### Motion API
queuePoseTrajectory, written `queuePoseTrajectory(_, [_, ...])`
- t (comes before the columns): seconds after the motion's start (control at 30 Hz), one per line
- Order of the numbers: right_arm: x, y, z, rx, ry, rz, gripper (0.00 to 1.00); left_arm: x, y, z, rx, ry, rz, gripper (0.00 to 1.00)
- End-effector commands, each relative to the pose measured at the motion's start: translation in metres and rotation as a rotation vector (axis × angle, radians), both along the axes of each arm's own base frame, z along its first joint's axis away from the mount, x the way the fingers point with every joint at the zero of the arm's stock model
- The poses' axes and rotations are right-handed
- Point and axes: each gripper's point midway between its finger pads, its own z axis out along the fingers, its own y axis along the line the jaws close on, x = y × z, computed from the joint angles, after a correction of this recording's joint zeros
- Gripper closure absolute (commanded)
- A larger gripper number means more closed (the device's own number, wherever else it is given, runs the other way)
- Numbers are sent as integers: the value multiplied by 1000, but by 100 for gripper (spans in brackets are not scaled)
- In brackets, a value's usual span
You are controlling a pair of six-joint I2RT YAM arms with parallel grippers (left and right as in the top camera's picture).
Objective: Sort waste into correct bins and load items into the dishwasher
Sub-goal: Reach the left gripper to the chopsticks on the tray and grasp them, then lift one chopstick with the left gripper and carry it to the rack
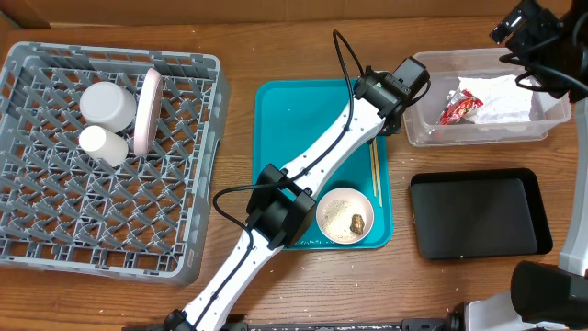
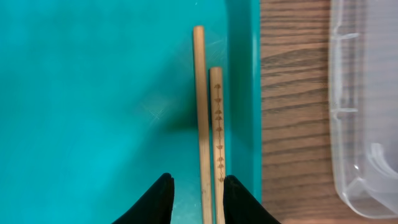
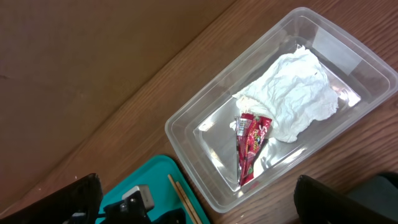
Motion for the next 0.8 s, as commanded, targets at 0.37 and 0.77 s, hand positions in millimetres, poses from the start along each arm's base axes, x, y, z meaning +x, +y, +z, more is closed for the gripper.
queuePoseTrajectory(0.37, [1,0,5,-4,-14,-1,0,3,-4,-21,22,-26,25,70])
queuePoseTrajectory(0.77, [1,0,5,-4,-14,-1,0,1,-3,-24,31,-21,25,71])
